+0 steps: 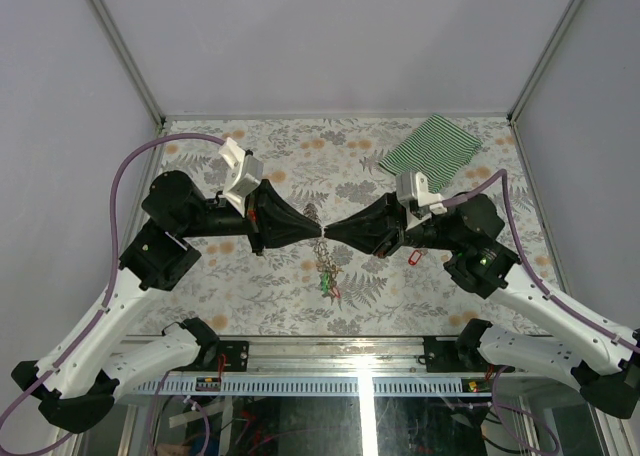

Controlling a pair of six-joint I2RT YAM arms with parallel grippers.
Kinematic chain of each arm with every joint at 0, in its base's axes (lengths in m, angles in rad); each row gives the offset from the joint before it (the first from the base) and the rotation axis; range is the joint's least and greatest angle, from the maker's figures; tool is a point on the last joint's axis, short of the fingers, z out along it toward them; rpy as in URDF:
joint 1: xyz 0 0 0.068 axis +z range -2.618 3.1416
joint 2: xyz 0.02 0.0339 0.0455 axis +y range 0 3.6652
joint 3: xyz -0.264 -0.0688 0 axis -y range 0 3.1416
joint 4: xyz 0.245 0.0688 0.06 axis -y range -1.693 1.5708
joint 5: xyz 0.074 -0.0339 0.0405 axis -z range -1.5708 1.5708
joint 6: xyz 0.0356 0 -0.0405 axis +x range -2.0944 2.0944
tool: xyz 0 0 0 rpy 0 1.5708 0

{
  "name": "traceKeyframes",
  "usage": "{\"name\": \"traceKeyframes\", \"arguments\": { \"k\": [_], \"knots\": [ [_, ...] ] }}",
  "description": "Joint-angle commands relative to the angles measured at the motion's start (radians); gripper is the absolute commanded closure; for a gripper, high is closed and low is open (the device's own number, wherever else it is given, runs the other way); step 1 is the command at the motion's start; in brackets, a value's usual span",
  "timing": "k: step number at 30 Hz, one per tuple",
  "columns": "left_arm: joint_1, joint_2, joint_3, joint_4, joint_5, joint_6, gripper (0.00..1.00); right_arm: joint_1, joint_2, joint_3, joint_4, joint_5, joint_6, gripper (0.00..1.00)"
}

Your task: Put the keys on the keyring

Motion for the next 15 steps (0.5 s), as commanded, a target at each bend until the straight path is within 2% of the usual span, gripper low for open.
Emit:
{"name": "traceKeyframes", "arguments": {
  "k": [1,10,15],
  "knots": [
    [-0.004,-0.003,0.041,0.054,-0.014,0.009,1.0,0.004,0.007,0.052,0.008,-0.023,-0.012,0.83],
    [-0.003,0.001,0.043,0.054,-0.007,0.009,1.0,0.004,0.019,0.054,0.041,-0.033,0.007,0.86],
    [-0.003,0.001,0.042,0.052,-0.005,0.008,1.0,0.004,0.017,0.044,0.069,-0.031,0.015,0.99]
  ]
}}
